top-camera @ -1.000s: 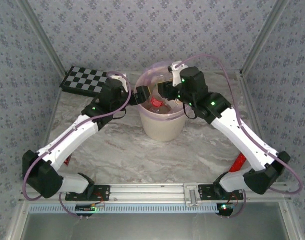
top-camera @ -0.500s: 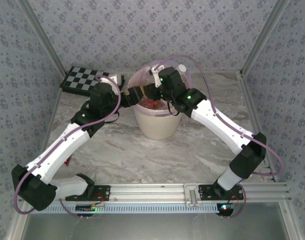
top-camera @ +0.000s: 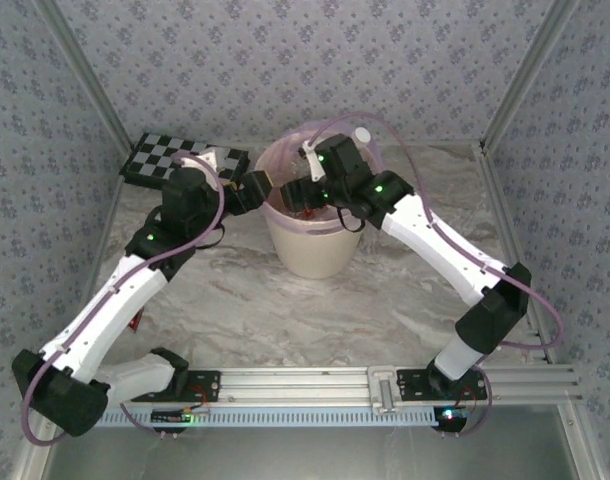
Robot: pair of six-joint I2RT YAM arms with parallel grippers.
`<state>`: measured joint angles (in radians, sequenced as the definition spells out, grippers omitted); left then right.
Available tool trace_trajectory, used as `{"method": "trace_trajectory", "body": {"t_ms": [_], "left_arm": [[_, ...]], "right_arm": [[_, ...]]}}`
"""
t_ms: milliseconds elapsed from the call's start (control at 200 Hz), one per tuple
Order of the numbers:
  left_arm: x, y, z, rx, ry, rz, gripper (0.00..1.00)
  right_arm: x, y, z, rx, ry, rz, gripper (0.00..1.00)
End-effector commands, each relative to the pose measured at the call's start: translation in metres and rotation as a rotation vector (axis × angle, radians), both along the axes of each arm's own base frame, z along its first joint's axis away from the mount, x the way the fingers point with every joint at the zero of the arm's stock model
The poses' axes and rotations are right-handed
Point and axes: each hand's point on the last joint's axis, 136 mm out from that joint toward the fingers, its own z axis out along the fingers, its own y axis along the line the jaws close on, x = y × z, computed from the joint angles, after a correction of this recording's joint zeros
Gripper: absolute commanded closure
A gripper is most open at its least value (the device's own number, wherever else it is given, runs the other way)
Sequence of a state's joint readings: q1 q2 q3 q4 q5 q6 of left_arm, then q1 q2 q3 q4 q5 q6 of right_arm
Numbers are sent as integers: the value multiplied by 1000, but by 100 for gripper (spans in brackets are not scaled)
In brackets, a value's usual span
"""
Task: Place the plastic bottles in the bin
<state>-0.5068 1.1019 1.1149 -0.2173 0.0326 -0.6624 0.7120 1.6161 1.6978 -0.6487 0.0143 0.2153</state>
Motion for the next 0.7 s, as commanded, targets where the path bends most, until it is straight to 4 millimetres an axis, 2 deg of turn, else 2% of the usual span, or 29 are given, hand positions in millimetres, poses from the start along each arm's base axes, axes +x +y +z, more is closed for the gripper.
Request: {"method": "trace_trajectory", "body": {"t_ms": [0, 100, 215, 315, 445, 545, 695], "left_arm": [[-6, 15, 11, 22, -29, 22, 2], [-10, 25, 14, 36, -37, 42, 1], [-12, 32, 13, 47, -40, 60, 1], [-12, 35, 8, 53, -28, 68, 1], [-12, 34, 4, 50, -19, 64, 1], [-11, 34, 2, 48, -16, 64, 1], [-13, 36, -6, 67, 2, 69, 1]], "right_arm": [[-16, -31, 22, -3, 44, -18, 10], [-16, -38, 50, 50, -17, -25, 9], [-12, -46, 59, 68, -47, -47, 10], [-7, -44, 66, 110, -65, -44, 17], [6, -34, 77, 150, -102, -38, 34], [19, -24, 69, 146, -95, -39, 43], [23, -16, 23, 82, -10, -35, 50]]}}
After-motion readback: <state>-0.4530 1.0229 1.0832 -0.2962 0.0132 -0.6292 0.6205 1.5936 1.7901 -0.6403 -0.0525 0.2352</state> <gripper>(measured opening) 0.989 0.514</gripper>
